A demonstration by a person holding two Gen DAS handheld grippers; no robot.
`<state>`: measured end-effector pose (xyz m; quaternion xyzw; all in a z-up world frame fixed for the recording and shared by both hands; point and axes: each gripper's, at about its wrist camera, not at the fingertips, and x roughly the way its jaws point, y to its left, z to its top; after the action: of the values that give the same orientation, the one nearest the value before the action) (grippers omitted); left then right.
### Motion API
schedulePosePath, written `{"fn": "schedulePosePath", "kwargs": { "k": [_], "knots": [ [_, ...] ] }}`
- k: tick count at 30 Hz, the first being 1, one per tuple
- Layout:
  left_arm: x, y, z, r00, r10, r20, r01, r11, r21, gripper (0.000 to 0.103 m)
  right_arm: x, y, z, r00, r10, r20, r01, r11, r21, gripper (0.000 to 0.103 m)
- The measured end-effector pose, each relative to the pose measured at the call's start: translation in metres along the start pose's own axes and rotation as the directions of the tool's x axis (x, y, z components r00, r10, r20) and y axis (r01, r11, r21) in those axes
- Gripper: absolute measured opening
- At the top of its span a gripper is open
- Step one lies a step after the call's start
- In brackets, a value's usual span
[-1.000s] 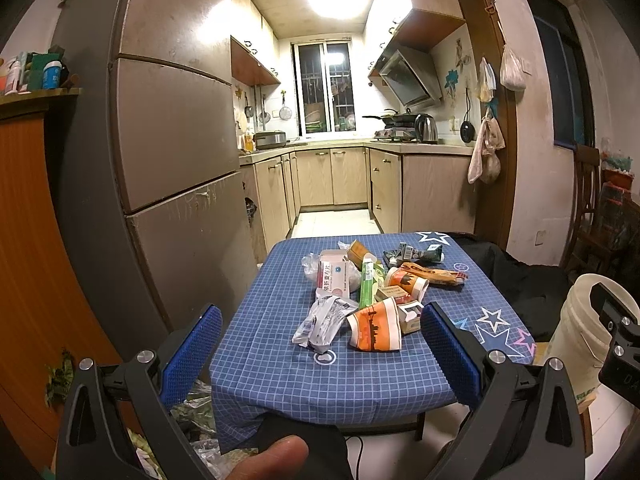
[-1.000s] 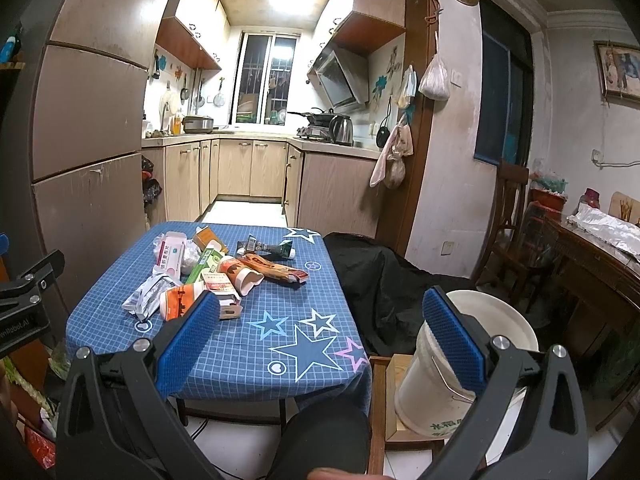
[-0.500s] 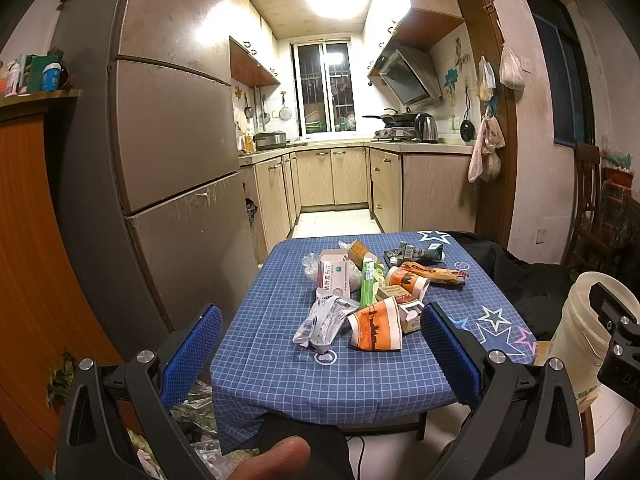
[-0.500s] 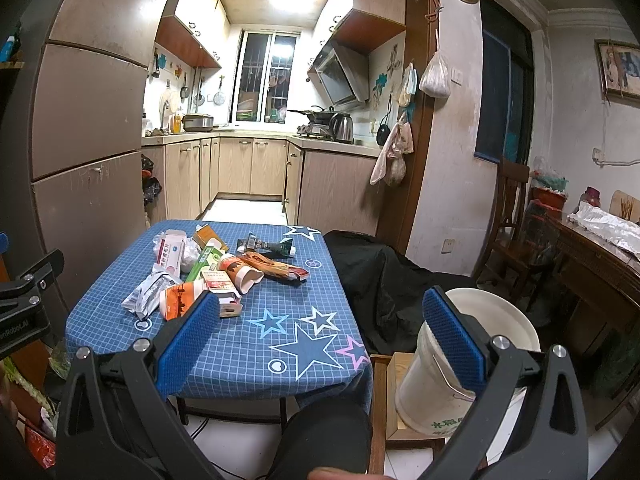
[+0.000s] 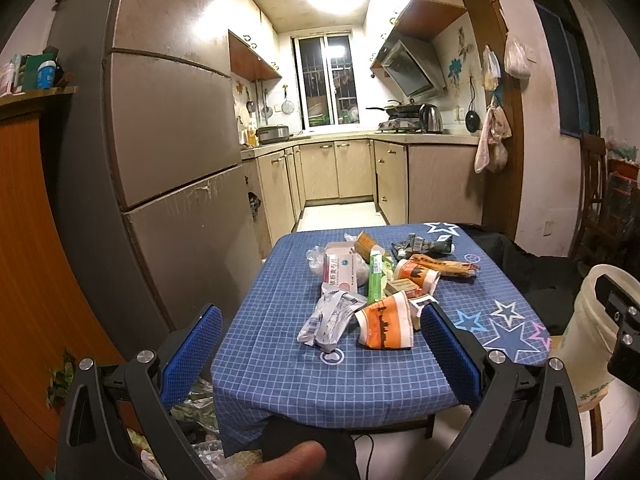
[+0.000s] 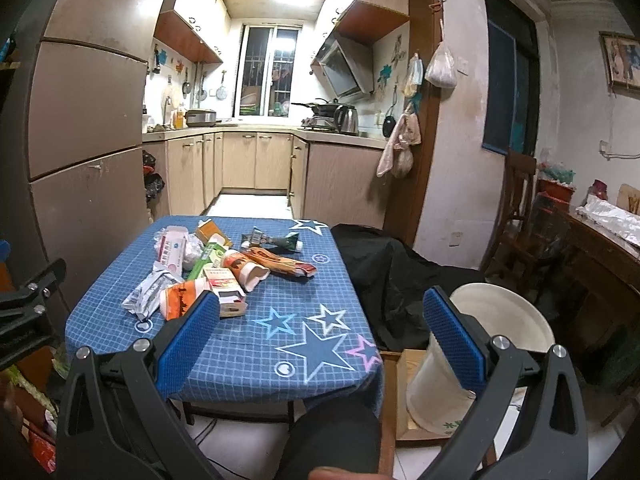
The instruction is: Collect trash
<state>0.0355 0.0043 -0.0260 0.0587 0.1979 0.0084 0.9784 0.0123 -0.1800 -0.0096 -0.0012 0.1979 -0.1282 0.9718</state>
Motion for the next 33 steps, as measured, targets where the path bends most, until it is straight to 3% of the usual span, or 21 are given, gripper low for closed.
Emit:
{"fn": "schedulePosePath", "kwargs": {
  "k": [8,13,16,19,23,25,27,28,30,33],
  "knots": [
    [0.038,0.012,-0.007,0.999,-0.015,-0.051,0.012,0.999,-0.049,0.1,0.035,0.014,0.005,0.999,0.035,-0.036,-0.035,0.999,0.0,0.098],
    [0.069,0.019,-0.023,0.997,0.007,-0.083,-0.009,1.0,-0.027,0.1,0.077,0.028,0.002,0.988,0.127,-0.086,-0.129,0.991,-0.017,0.098],
    [0.1,0.019,-0.039,0.983,-0.003,-0.183,0.014,0.998,0.055,0.1,0.108,0.039,-0.006,0.969,0.188,-0.162,-0.193,0.981,-0.015,0.098],
    [0.126,0.03,-0.05,0.969,-0.013,-0.248,0.015,1.0,0.005,0.1,0.139,0.052,-0.015,0.934,0.264,-0.242,-0.276,0.961,-0.017,0.098],
    [0.161,0.048,-0.061,0.95,0.003,-0.314,-0.021,0.998,-0.055,0.1,0.174,0.068,-0.026,0.86,0.396,-0.321,-0.41,0.912,0.025,0.098],
    [0.179,0.059,-0.066,0.932,0.039,-0.36,-0.075,0.993,-0.086,0.1,0.188,0.075,-0.033,0.815,0.466,-0.346,-0.478,0.877,0.055,0.098],
    [0.191,0.065,-0.068,0.93,0.029,-0.367,-0.079,0.99,-0.121,0.1,0.204,0.08,-0.038,0.754,0.546,-0.365,-0.55,0.829,0.105,0.098],
    [0.194,0.068,-0.068,0.93,0.031,-0.367,-0.082,0.989,-0.124,0.1,0.209,0.082,-0.04,0.735,0.571,-0.366,-0.57,0.813,0.123,0.098],
    [0.202,0.069,-0.067,0.935,0.009,-0.353,-0.054,0.991,-0.119,0.1,0.225,0.085,-0.046,0.689,0.613,-0.387,-0.606,0.78,0.157,0.098],
    [0.216,0.066,-0.067,0.942,-0.061,-0.331,0.029,0.995,-0.1,0.098,0.247,0.092,-0.054,0.6,0.688,-0.409,-0.666,0.713,0.221,0.079]
  ]
}}
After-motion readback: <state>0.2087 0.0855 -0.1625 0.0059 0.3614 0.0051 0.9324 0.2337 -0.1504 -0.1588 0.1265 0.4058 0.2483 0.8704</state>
